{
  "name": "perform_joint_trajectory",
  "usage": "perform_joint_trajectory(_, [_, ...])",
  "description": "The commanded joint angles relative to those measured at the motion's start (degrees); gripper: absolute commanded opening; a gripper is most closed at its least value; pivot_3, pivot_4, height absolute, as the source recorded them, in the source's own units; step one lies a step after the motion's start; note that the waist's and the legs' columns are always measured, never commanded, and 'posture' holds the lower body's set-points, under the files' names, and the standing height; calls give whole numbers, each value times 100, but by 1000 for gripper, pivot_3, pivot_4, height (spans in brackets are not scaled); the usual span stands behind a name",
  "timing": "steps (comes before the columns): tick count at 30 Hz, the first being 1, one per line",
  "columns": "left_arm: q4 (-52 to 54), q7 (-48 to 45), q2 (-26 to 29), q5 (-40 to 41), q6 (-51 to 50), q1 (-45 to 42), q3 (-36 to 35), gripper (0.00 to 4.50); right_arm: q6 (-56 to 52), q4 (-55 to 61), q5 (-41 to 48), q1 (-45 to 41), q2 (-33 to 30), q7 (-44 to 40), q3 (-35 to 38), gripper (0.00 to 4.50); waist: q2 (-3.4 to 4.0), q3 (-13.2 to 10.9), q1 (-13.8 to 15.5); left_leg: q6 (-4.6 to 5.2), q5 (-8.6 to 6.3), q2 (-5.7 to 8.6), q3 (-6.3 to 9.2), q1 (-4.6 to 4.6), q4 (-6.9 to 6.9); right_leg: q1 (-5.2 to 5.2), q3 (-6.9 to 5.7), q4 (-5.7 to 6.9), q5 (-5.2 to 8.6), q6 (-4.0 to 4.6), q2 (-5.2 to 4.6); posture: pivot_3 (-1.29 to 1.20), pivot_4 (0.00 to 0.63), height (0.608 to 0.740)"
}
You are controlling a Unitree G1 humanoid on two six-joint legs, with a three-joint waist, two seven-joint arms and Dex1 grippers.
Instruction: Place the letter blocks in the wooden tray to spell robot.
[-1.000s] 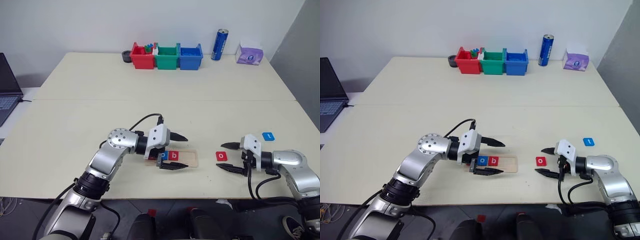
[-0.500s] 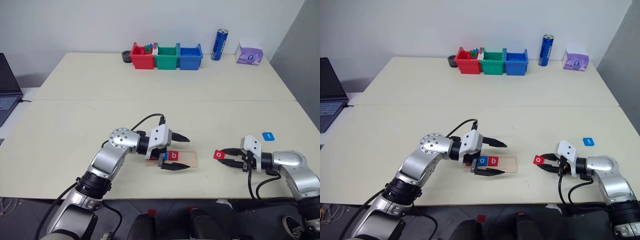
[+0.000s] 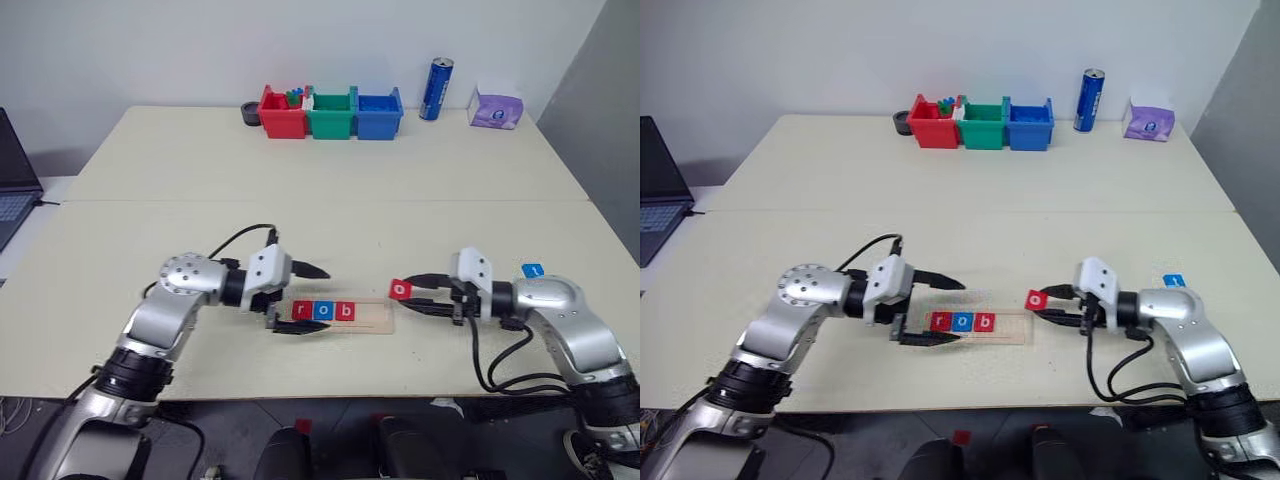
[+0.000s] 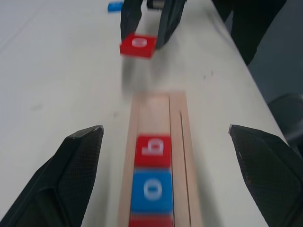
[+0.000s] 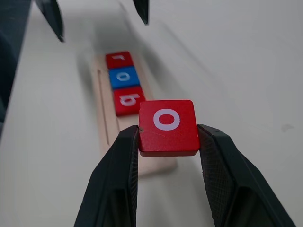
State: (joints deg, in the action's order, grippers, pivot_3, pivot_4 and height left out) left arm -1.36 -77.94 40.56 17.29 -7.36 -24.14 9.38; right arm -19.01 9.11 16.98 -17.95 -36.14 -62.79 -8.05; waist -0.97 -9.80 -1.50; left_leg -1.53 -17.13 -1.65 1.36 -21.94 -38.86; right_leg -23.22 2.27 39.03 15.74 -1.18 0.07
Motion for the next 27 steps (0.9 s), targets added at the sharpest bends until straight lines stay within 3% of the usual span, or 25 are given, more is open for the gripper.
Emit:
perform_joint_trajectory(1, [96,-88,63,133,114,4,-163,4500,8,55,-65,-156,99,48,-175,1447,0,-1,57,0,0,0,1,-5,-2,0,-3,-1,0,0,-8,0,150,740])
perform_joint_trajectory(10, [404,117,-21,163,-11,145,-130,4500,305,-381,-419,-317,324,12,-685,1447,-1,-1,68,0,0,2,-2,-4,-6,-1,-6,2,-1,-1,-8,0,150,740])
perform_joint_trajectory(27, [383,-33,-72,158,-23,32,-120,4500,633,-831,-746,-489,446,-22,-889,1447,-1,-1,14,0,0,1,-4,-2,-5,-1,-6,4,-1,-1,-4,0,150,740])
